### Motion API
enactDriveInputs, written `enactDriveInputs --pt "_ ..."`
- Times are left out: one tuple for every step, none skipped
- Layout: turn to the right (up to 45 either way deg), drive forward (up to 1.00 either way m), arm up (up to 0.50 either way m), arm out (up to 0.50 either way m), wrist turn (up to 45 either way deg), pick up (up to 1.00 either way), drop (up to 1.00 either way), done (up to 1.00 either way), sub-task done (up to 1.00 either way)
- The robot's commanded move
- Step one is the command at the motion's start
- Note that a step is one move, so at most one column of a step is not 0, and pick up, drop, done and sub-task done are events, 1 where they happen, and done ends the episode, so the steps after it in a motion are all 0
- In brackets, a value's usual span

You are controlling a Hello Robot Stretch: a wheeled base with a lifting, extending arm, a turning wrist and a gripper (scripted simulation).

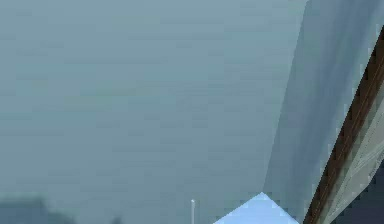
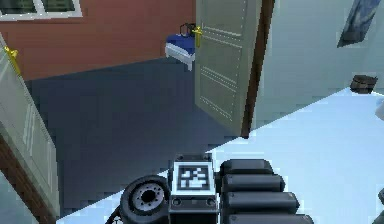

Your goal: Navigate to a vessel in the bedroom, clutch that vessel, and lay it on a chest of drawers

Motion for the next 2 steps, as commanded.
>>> enactDriveInputs --pt "15.0 0.00 0.00 0.00 0.0 0.00 0.00 0.00 0.00" --pt "3.0 0.00 0.00 0.00 0.0 0.00 0.00 0.00 0.00"
